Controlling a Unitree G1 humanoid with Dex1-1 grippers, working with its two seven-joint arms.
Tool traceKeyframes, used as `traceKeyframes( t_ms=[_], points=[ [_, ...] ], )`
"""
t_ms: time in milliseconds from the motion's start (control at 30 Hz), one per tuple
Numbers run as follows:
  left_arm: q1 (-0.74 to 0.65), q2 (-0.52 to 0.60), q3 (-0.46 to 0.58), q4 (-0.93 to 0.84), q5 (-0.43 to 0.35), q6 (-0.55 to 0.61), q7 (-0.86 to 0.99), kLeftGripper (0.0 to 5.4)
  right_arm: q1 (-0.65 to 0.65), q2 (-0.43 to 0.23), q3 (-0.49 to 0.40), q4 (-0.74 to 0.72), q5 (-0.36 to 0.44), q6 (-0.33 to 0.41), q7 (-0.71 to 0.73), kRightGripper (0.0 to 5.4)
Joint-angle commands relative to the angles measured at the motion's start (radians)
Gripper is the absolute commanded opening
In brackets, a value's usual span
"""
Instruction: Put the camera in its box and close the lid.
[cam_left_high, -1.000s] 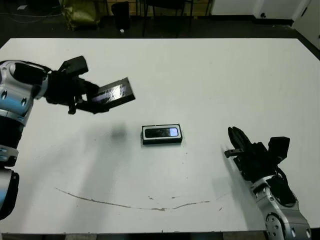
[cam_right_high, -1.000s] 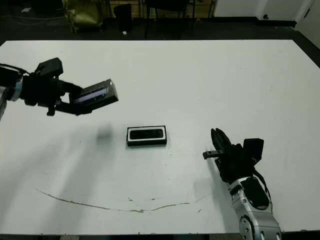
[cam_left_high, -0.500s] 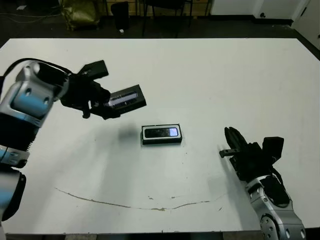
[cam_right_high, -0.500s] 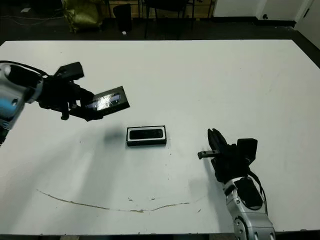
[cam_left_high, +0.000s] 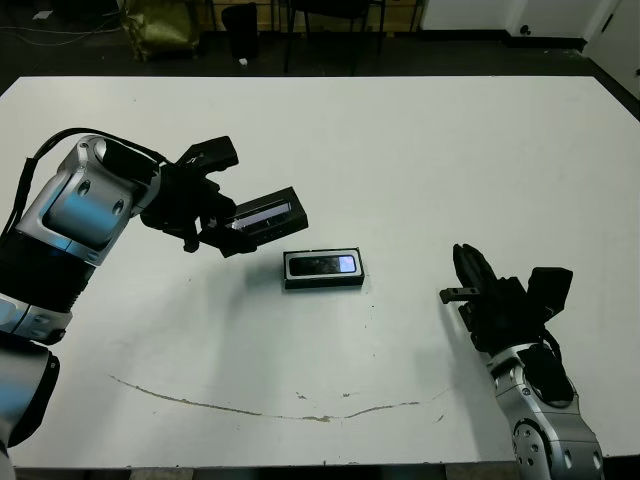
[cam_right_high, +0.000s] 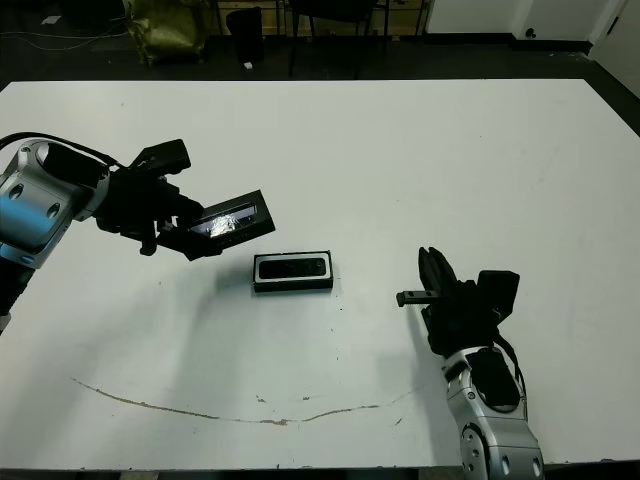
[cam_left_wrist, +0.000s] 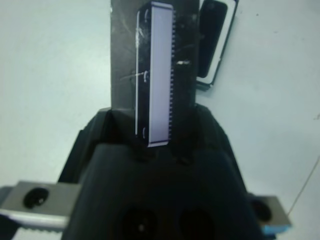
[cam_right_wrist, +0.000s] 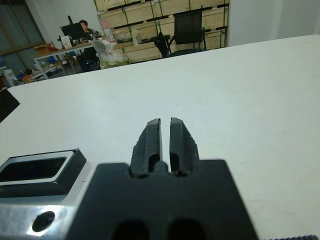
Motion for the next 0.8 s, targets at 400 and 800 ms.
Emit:
traceKeyframes(
  t_ms=[400, 800],
  points=[
    [0.026, -0.046, -0.026, 0.042, -0.029, -0.118, -0.016, 2.26, 0.017, 0.026, -0.003, 0.007, 0.0, 0.009, -0.017, 0.0],
    [0.034, -0.062, -0.074, 0.069, -0.013, -0.154, -0.021, 2.26, 0.024, 0.019, 0.009, 0.005, -0.022, -0.004, -0.012, 0.0]
  ],
)
